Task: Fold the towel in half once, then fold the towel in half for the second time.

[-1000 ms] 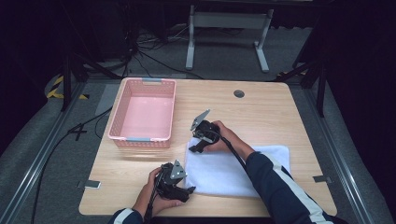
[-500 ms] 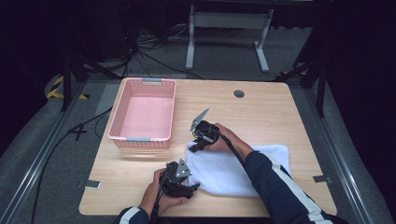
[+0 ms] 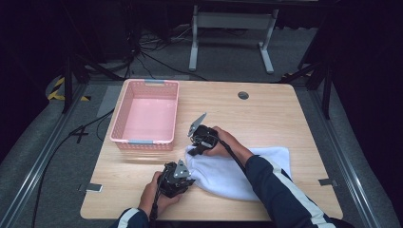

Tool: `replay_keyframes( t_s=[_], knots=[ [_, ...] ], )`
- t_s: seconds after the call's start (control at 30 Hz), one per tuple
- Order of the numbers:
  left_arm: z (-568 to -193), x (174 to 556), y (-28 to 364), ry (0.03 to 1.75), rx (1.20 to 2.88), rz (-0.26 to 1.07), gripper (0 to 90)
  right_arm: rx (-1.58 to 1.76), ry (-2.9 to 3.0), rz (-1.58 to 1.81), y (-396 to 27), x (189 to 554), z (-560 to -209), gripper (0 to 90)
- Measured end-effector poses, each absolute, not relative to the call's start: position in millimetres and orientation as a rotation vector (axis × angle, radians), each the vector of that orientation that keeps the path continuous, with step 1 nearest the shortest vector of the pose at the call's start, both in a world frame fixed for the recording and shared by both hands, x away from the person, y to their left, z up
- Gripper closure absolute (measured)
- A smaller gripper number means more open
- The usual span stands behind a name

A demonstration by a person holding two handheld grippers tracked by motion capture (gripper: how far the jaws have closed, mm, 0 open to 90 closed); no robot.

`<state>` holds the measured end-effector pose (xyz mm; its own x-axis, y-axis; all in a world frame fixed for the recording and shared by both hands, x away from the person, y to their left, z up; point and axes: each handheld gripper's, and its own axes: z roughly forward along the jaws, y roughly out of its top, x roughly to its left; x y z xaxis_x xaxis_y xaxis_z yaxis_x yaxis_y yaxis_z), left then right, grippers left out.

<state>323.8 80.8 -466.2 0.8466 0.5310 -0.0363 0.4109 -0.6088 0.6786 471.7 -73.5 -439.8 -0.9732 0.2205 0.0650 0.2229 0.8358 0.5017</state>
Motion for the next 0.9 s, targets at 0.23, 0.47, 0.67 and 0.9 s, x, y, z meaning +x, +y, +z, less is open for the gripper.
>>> replay_keyframes(
  t_s=[0.23,0.47,0.67,0.9],
  knots=[
    [-465,320,93,0.68,2.302,0.228,82.1,-0.341,-2.996,-0.867,-69,469,-435,76.0],
    [-457,310,106,0.684,2.291,0.28,82.4,-0.301,-2.976,-0.958,-64,465,-423,76.0],
    [-450,307,111,0.683,2.271,0.316,82.5,-0.277,-2.997,-1.009,-59,460,-412,76.0],
    [-431,303,105,0.615,2.232,0.353,82.5,-0.237,-3.007,-1.072,-66,453,-392,75.8]
  ],
)
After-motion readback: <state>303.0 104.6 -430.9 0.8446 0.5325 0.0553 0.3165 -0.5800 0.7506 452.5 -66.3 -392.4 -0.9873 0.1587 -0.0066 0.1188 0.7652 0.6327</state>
